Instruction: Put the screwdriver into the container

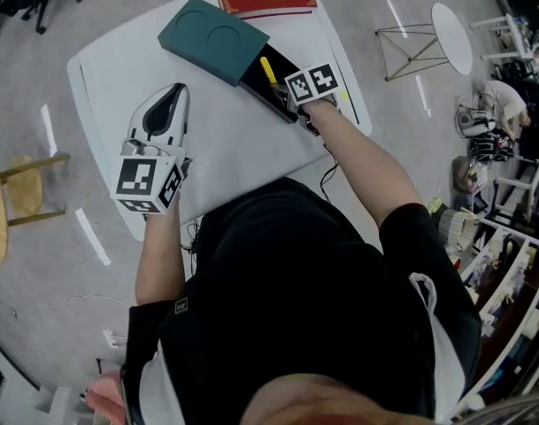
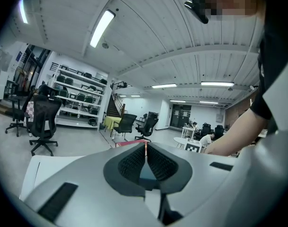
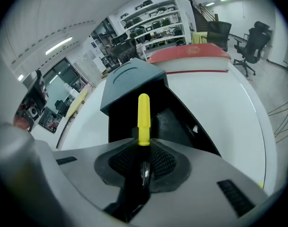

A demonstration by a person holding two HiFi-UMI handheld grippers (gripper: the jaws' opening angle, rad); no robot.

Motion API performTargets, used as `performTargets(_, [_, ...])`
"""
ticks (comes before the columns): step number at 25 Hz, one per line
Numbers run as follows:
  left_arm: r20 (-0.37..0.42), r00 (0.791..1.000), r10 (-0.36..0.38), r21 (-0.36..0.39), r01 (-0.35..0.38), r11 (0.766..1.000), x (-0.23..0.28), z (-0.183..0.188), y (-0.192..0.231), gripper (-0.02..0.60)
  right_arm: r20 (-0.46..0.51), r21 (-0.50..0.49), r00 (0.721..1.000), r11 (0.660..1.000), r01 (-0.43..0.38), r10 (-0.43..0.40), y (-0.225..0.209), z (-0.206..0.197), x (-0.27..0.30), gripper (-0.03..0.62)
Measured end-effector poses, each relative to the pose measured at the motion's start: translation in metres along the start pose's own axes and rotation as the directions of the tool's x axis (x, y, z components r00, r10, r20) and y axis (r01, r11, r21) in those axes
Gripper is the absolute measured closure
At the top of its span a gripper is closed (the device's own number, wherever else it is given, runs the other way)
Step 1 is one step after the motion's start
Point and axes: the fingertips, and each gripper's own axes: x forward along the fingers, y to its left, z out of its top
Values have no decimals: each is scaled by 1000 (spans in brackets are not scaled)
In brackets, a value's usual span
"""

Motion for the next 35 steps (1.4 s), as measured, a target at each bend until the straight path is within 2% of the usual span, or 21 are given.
performTargets(5, [9, 1000, 11, -14, -11, 1000, -10, -4, 1, 555, -25, -12, 999, 999, 47, -47, -7, -7, 4, 508])
performTargets(11, [-3, 1000, 11, -16, -11, 1000, -27, -12, 0, 555, 20, 14, 998, 998, 64, -65, -6, -10, 2, 505])
performTargets(16, [-13, 1000, -5, -10, 4, 1000, -38, -16, -5, 555, 102, 47, 992, 996, 73, -77, -4, -3, -12, 494])
performTargets(20, [-16, 999, -28, 4, 28, 1000, -41, -14, -12, 555, 195, 78, 976, 994, 82, -96, -7, 11, -31, 494])
performTargets(26, [-19, 998, -65, 33, 65, 997, -42, -6, -27, 555, 358, 47, 929, 995, 84, -95, 6, 30, -82, 494])
performTargets(30, [-16, 996, -83, 56, 84, 995, -35, 2, -40, 555, 457, -44, 889, 998, 53, -27, 24, 40, -121, 494])
performTargets(35, [-17, 995, -97, 89, 98, 991, -25, 15, -58, 555, 563, -153, 826, 986, 68, 30, 52, 48, -181, 496])
